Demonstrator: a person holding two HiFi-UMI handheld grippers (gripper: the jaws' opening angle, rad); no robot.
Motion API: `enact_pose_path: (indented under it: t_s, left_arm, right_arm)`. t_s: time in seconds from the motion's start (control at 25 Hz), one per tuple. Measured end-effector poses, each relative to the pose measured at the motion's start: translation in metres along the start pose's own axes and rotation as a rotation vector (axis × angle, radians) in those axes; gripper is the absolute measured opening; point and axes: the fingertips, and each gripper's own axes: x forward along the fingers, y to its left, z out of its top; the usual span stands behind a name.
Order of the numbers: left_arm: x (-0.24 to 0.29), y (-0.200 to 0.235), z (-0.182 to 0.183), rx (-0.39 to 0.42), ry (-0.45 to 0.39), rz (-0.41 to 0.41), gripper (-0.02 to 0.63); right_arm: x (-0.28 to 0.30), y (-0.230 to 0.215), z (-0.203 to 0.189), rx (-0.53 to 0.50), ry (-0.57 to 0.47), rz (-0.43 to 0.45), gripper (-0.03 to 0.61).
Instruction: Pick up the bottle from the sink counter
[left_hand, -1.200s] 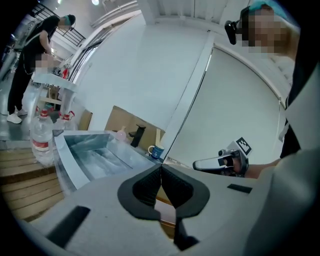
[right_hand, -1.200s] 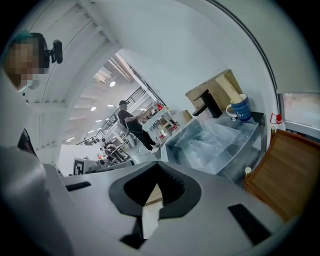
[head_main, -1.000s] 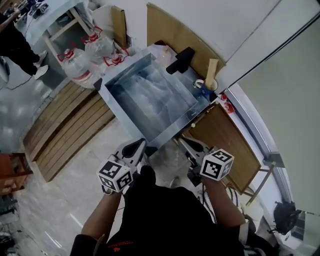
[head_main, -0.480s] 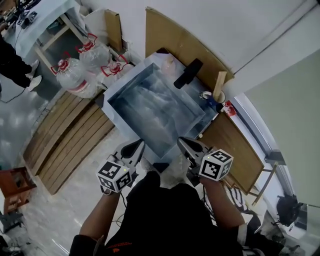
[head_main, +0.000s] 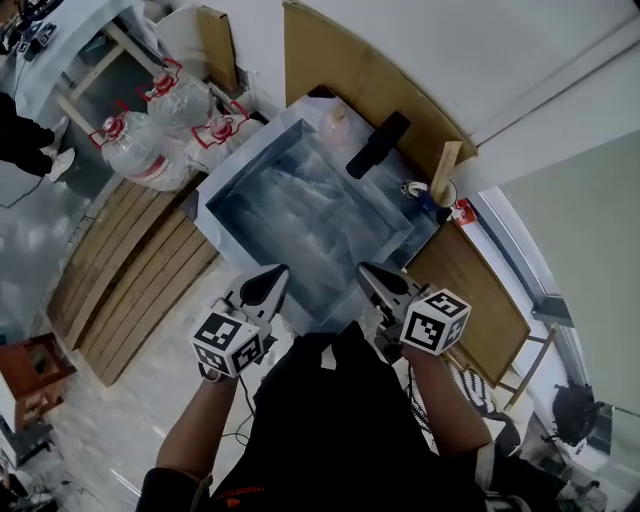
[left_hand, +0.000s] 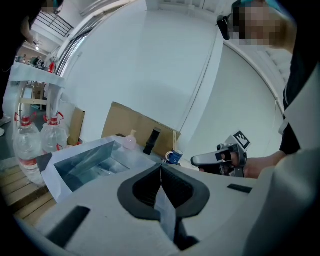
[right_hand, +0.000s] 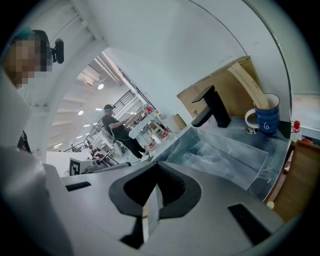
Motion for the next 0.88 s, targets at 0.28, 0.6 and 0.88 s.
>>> enact_pose_path:
  t_s: [0.28, 0.6, 0.88]
  left_arm:
    - [0.048, 0.013, 0.017, 0.019, -0.025, 0.067, 0.02]
    - [0.116, 0.034, 0.054, 0.083, -0.058, 0.098, 0.02]
    - [0.164, 0.063, 0.083, 0.136, -0.081, 0.111, 0.02]
  right_arm:
    - [0.007, -0.028, 0.016, -0.014, 0.055, 0.064, 0.003]
    - [0.019, -0.065, 0.052, -0.007, 0.057, 0.1, 0.003]
    - [0.034, -0.081, 0.07, -0.001, 0.064, 0.126, 0.003]
